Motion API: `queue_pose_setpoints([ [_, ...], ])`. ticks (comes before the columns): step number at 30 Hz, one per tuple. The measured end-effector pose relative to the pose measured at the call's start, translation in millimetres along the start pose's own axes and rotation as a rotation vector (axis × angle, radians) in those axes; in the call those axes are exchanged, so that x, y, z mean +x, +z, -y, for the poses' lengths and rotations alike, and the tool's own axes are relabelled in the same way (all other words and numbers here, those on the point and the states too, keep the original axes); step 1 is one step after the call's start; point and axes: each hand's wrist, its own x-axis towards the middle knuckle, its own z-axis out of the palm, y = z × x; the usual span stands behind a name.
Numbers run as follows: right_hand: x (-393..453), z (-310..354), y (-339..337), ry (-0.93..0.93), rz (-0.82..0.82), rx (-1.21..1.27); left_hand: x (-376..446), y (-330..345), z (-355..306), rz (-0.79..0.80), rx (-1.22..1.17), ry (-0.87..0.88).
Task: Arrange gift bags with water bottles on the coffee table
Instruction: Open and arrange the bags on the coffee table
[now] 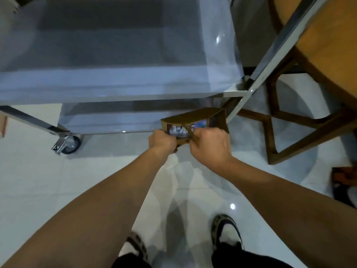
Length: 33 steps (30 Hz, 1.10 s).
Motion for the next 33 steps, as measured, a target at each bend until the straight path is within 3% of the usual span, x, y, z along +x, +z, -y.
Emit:
queue_pose_setpoints([
  [3,-2,18,-63,0.176,0.044,0.039,-67,-29,-9,0.119,0.155,-0.022],
  [7,-46,43,-136,0.212,0.137,0.089,-147,-64,-27,0.205,0.297,-0.095],
  [12,-115,67,-235,0.496,0.191,0.329,-248,-96,-59,0.278,0.627,0.102],
  [22,-264,75,-445,0.807,-0.11,0.398,-451,-99,-172,0.603,0.924,0.534],
  [28,-374,32,-546,0.977,-0.44,0.416,-590,-26,-222,0.675,1.092,0.871],
  [33,-496,-6,-601,1.108,-0.699,0.438,-718,54,-213,0.694,1.201,1.181],
])
